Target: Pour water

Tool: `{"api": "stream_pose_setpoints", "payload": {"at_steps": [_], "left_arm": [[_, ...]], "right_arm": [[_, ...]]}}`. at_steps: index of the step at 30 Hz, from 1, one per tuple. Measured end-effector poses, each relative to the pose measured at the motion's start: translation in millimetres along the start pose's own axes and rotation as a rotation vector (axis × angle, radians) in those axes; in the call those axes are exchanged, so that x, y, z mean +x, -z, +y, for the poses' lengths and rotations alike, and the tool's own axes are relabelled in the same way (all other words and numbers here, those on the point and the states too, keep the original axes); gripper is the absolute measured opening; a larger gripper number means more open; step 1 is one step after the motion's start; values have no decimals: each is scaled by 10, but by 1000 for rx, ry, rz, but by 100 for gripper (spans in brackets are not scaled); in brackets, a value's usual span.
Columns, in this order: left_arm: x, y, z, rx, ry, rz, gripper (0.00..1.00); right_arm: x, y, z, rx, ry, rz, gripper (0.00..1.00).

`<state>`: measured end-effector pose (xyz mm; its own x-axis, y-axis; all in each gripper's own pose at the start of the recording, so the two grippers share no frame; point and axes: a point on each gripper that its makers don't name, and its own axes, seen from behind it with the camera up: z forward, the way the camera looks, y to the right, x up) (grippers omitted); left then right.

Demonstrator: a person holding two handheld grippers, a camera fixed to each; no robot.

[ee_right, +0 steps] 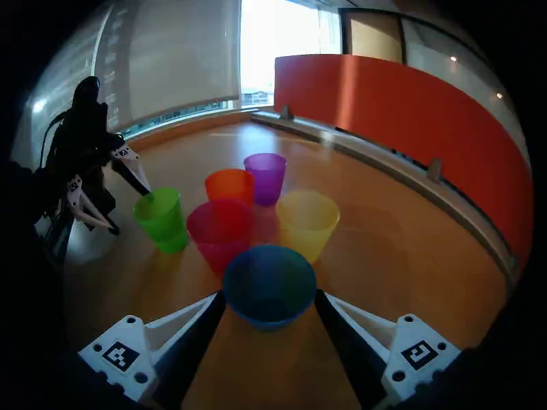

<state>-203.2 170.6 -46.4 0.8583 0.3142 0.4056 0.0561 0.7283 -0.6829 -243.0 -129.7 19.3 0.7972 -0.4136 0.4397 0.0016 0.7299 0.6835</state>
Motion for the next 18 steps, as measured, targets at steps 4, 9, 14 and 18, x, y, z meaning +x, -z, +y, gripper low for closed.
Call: {"api": "stream_pose_setpoints", "payload": {"at_steps": [4,9,14,18], "left_arm": [[-18,80,-38,20,-1,5,99],[-33,192,-129,58,-3,14,99],[-17,315,-209,90,-1,39,99],[25,411,-286,121,1,68,99]], "right_arm": [[-37,121,-41,-10,1,9,100],[-61,293,-92,-34,-5,28,100],[-65,485,-162,-61,-10,56,100],[-54,587,-220,-77,-24,82,100]]}}
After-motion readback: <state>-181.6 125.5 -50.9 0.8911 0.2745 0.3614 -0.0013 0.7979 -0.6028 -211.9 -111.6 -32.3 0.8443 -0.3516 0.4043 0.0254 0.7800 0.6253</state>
